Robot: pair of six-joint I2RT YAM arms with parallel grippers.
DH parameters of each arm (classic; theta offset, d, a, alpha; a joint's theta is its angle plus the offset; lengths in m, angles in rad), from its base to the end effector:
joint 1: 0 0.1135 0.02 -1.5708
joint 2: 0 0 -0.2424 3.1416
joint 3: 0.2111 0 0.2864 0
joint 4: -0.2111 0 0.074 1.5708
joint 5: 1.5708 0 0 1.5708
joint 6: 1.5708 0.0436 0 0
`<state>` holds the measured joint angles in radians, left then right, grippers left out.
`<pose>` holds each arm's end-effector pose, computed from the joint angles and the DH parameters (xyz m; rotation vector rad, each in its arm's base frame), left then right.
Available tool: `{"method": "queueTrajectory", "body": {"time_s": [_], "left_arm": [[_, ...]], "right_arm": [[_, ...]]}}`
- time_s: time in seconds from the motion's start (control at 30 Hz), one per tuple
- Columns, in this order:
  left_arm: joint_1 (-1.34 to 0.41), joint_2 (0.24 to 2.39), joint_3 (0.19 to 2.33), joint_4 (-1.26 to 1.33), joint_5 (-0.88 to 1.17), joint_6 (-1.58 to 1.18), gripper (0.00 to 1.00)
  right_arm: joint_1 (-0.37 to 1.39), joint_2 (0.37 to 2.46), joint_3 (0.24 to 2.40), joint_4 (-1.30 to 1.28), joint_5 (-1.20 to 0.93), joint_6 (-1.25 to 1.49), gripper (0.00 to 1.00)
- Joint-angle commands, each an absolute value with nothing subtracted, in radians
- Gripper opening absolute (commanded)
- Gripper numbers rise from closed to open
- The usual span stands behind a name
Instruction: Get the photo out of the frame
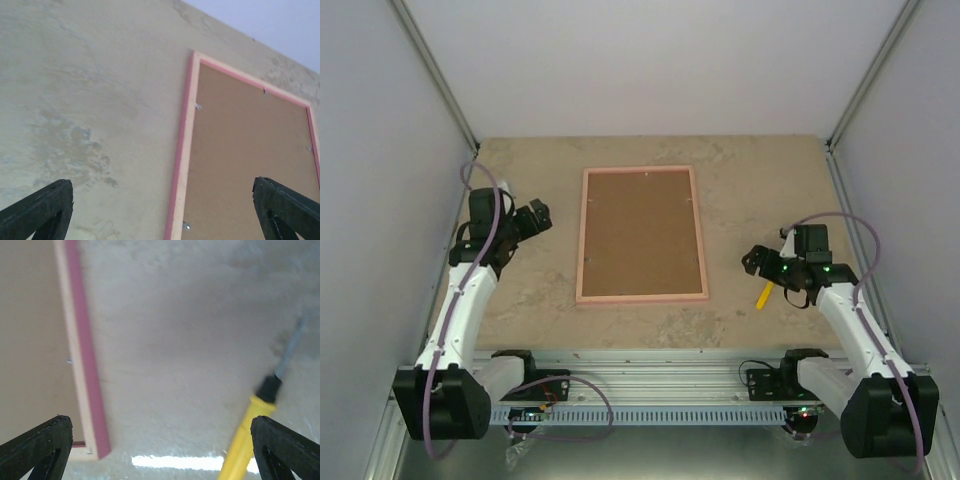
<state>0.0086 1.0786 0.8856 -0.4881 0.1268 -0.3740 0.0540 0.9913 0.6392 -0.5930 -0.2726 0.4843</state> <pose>0.2829 -0.0031 0.2585 -0.3636 2.2381 -0.3378 0.2378 0.0246 0.1821 0.4346 2.5192 0.5573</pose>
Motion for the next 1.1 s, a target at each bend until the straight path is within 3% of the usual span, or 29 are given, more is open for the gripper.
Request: {"method": "queueTrajectory", "body": {"time_s": [0.0,0.17,0.37,0.5,0.9,1.07], "left_arm": [[0.04,1.044,0.867,-0.431,0.09,-0.427,1.0],[0.04,1.045,0.885,-0.409,0.073,-0.456,1.0],[0.041,1.056,0.907,-0.418,-0.066,-0.481,1.0],[0.044,1.067,0.902,-0.399,-0.024,-0.457,1.0],[0.047,1.086,0.876,-0.368,0.161,-0.422,1.0],[0.046,1.105,0.868,-0.353,0.219,-0.417,1.0]], "right_arm": [[0.067,1.0,0.629,-0.712,-0.146,0.591,0.98],[0.111,1.095,0.614,-0.74,-0.086,0.662,0.97],[0.193,1.173,0.614,-0.735,-0.04,0.72,0.9],[0.206,1.221,0.602,-0.736,-0.009,0.755,0.84],[0.207,1.316,0.59,-0.673,0.066,0.782,0.53],[0.215,1.345,0.599,-0.665,0.077,0.77,0.31]]}}
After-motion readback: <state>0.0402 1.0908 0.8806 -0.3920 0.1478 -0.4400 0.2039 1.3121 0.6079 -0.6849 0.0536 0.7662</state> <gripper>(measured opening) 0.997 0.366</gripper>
